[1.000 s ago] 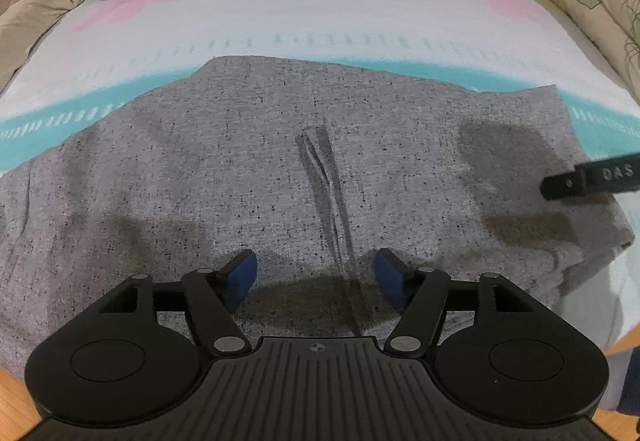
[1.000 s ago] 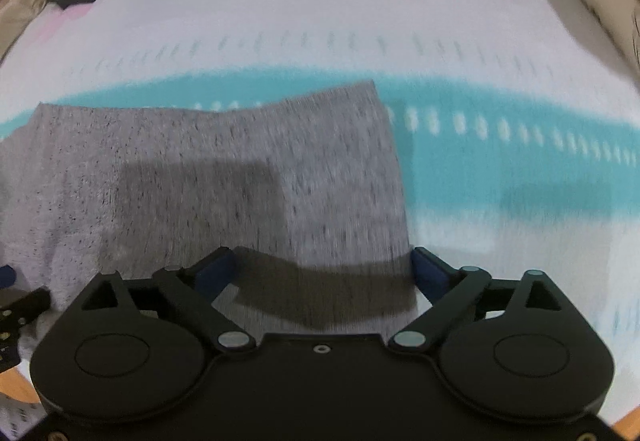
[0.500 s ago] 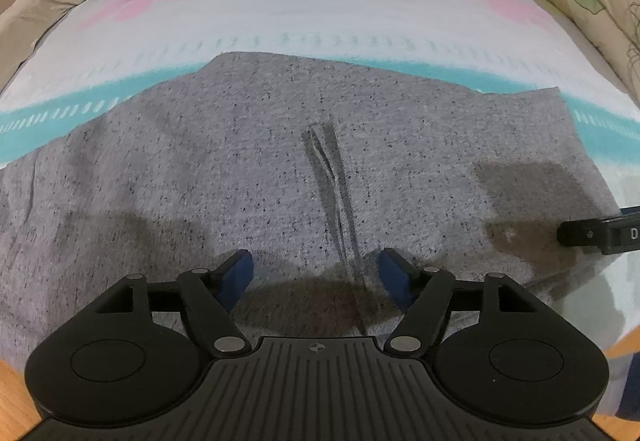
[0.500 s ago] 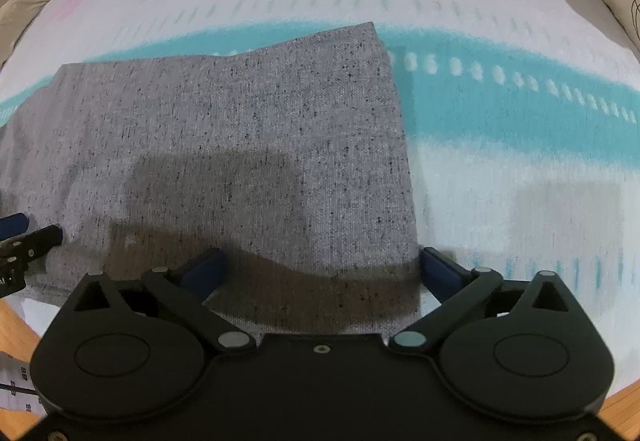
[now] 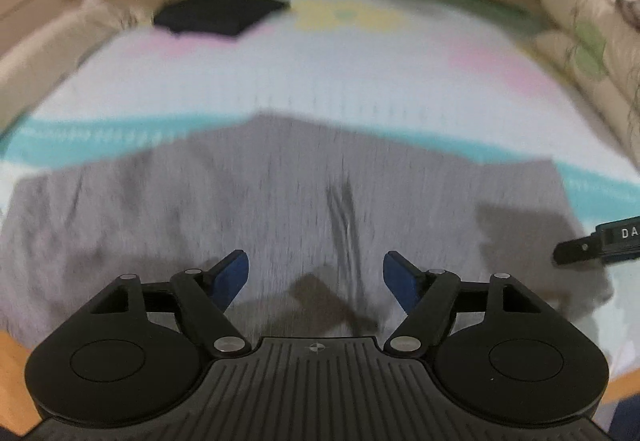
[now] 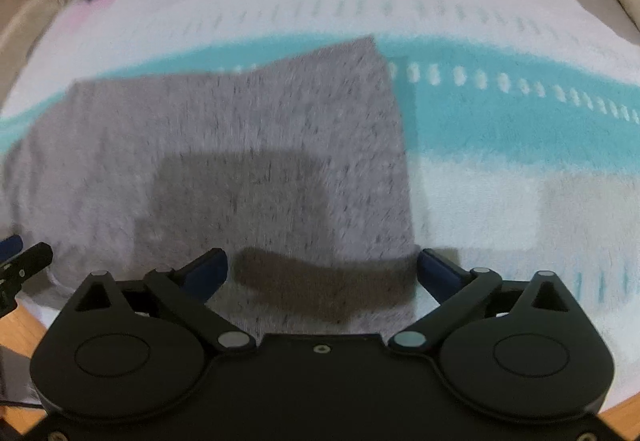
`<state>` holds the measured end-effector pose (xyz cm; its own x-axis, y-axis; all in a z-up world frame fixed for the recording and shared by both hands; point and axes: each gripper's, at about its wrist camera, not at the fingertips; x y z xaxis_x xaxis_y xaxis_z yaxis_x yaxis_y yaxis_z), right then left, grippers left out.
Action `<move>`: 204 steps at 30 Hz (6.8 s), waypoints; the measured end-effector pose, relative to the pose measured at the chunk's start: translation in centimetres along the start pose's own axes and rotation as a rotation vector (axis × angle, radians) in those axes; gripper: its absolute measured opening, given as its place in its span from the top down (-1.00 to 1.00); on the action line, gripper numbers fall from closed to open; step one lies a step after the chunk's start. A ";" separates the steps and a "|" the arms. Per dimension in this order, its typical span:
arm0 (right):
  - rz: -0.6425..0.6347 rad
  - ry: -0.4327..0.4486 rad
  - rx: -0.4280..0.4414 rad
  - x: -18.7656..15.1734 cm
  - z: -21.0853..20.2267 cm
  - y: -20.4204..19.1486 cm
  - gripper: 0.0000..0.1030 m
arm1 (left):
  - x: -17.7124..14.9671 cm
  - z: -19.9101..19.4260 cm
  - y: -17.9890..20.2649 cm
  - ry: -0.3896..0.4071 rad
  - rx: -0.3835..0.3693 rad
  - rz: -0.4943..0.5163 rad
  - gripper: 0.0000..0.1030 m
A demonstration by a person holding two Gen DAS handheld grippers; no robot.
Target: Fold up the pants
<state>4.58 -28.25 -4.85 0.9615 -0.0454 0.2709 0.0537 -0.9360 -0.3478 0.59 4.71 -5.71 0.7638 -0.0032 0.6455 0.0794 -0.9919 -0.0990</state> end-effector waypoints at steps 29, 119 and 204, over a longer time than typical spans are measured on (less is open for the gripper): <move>-0.135 0.236 -0.159 2.6 -0.3 -4.9 -0.67 | 2.7 2.5 -7.8 -0.033 0.271 -0.212 -0.43; -0.143 0.008 -0.144 2.5 4.2 -9.3 -0.98 | 1.3 -2.7 -16.3 0.257 0.142 -0.598 0.59; -0.213 0.308 0.048 4.5 -5.4 -3.3 0.44 | 0.7 7.7 2.1 -0.005 -0.112 0.080 -0.28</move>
<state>7.29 -27.28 2.35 0.8017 0.0384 0.5965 0.2628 -0.9189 -0.2941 6.28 3.64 -11.31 0.7677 -0.0824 0.6355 -0.0533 -0.9965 -0.0648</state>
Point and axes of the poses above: each gripper's, at about its wrist camera, not at the fingertips, and z roughly the way its jaws point, y to its right, x to its top, and after that the axes turned 10 degrees about x, right-handed
